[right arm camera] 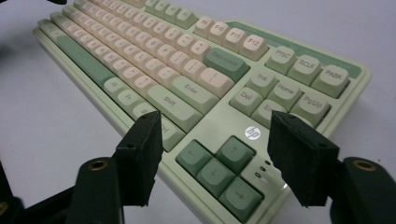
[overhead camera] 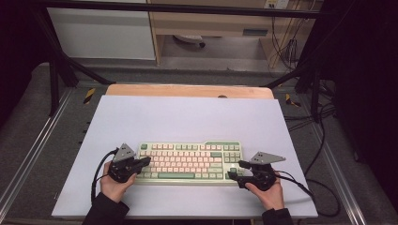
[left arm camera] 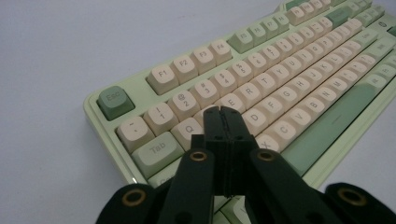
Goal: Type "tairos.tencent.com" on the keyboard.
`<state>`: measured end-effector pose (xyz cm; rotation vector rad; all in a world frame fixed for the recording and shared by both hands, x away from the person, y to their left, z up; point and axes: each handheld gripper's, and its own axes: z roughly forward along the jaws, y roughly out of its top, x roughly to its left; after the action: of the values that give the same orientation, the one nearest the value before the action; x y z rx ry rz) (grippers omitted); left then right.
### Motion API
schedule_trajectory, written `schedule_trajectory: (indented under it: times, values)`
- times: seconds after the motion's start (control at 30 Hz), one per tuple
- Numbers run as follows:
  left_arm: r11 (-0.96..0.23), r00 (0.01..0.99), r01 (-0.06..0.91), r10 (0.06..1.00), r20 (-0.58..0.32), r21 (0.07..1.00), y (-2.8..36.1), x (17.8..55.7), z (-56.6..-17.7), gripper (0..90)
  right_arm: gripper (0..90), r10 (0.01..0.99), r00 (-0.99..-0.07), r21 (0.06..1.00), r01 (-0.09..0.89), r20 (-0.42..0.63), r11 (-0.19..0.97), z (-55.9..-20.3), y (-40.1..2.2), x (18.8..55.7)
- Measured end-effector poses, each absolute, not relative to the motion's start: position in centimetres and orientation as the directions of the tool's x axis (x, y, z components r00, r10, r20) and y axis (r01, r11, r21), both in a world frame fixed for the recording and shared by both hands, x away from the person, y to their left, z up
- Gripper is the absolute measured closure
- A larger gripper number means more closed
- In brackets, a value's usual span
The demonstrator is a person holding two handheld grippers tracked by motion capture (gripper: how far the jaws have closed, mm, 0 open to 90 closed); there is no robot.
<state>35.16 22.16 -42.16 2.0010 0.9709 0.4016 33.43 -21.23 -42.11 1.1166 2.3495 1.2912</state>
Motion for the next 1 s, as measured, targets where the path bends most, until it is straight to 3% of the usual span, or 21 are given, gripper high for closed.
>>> schedule_trajectory:
  times: [0.47, 1.0]
  values:
    - [-0.333, 0.648, 0.486, 0.758, -0.078, 0.808, 22.2, 35.2, -42.2, 89.9, 65.0, 0.693, -0.703, 0.786, 0.515, 0.159, 0.342, -41.8, -18.1, 33.6]
    - [-0.332, 0.651, 0.487, 0.755, -0.082, 0.808, 22.2, 35.3, -42.3, 89.9, 83.3, 0.668, -0.72, 0.786, 0.519, 0.191, 0.335, -41.4, -15.2, 34.7]
